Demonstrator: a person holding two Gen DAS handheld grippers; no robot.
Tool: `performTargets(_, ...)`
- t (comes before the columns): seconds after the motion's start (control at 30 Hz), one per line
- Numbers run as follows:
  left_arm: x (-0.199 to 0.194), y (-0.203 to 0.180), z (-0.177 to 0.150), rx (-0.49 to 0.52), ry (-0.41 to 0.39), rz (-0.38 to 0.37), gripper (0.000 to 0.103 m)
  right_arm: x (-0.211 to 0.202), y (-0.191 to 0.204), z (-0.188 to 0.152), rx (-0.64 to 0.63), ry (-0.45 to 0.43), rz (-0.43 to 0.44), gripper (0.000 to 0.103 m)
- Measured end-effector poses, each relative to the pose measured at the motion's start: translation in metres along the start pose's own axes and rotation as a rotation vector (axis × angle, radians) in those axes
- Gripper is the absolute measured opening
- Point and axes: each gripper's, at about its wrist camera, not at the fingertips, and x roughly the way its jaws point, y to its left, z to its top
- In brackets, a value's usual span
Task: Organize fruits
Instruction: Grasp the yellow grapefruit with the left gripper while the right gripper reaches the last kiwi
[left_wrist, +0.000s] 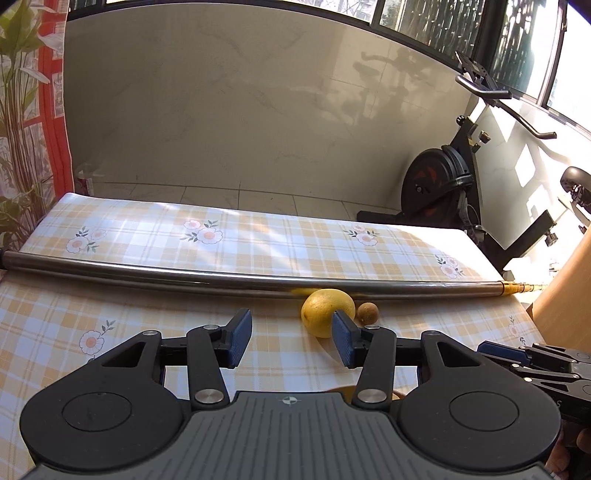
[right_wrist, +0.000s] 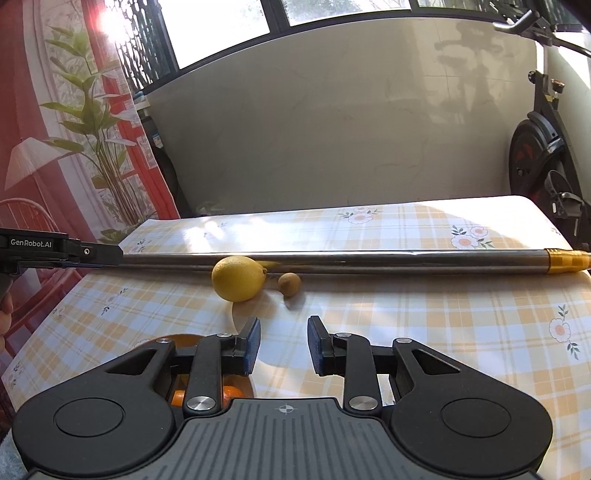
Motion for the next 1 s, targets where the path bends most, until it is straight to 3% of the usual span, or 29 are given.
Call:
performTargets(0.07,0.007,-0.002,0.004,0.005,-0.001,-0.006,0.052,0.003,0.001,0.005,-0.01,-0.005,0.001,0.027)
performTargets(0.2,0.03,-0.004,0.016,-0.033,0.003,-0.06,0.073,0.01,0.0,0.015,-0.02,-0.012,0.0,0.027)
performTargets(0.23,0.037,-0.003,0.018,-0.053,0.006,-0.073,0.074,0.012,-0.001,0.017,-0.019,-0.013,0.0,0.027)
performTargets(0.4,0.075,-0.01,0.026,-0.058,0.04,-0.085,0.074,0.019,-0.006,0.021,-0.013,-0.011,-0.001,0.027)
performTargets(0.57,0.111,-0.023,0.015,0.041,0.079,-0.066,0.074,0.026,-0.014,0.019,0.001,0.002,-0.005,0.027)
performTargets(0.77,0.126,-0.038,0.003,0.179,0.086,-0.045,0.075,0.033,-0.023,0.015,0.026,0.016,-0.01,0.027)
performTargets(1.0,0.14,-0.04,0.001,0.199,0.119,-0.022,0.075,0.038,-0.027,0.012,0.04,0.026,-0.013,0.027)
